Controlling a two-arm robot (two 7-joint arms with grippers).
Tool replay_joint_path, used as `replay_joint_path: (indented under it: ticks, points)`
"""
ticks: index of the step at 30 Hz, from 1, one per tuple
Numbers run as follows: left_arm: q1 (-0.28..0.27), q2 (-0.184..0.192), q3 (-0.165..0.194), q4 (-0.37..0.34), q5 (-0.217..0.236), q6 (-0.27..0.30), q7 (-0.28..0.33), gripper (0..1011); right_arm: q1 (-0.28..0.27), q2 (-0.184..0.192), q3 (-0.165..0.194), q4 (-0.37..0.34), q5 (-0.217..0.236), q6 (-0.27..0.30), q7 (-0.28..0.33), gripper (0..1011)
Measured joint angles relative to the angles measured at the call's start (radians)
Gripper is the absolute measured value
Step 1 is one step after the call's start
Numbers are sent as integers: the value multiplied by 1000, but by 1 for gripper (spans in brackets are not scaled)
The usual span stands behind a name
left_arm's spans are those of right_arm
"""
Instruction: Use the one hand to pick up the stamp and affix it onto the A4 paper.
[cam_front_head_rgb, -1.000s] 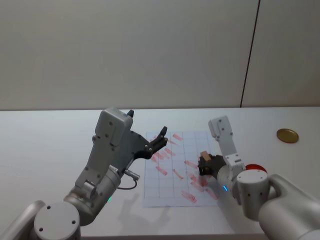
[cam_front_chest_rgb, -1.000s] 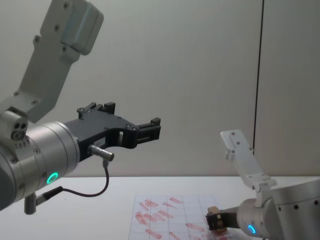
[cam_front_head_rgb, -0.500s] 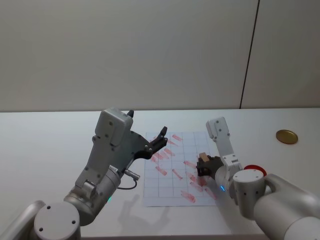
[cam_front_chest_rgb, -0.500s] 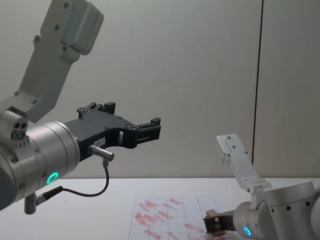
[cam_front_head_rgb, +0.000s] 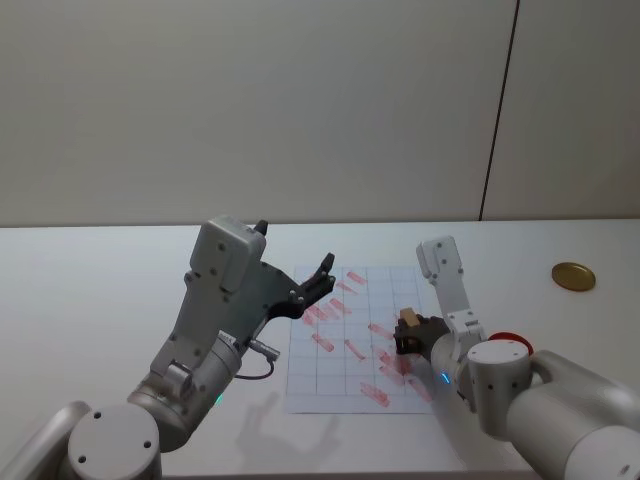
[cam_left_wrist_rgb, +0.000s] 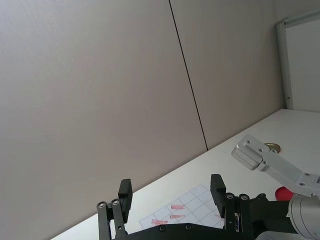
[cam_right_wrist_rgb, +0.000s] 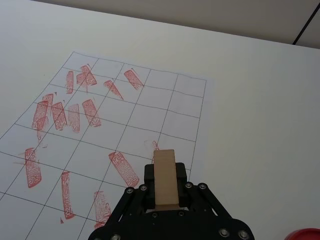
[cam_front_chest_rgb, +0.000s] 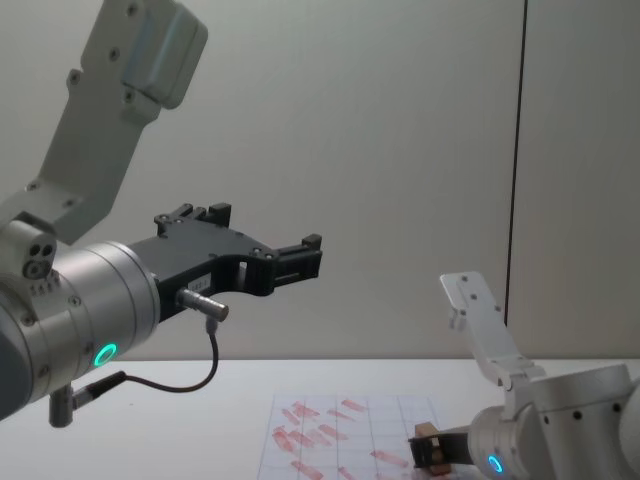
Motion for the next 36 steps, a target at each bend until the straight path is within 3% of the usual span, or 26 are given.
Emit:
replay_joint_path:
  ticks: [15,27,34,36]
  points:
    - [0,0,0,0,0,0,0,993,8,-3,14,26,1,-6,4,221]
    - [0,0,0,0,0,0,0,993,15,-3,20,26,-8,-53,0,220]
    - [0,0,0,0,0,0,0,993,1,3,25,-64,-13,-68,-6,220]
    - [0,0,0,0,0,0,0,993,-32,12,25,-155,-15,-48,-9,219]
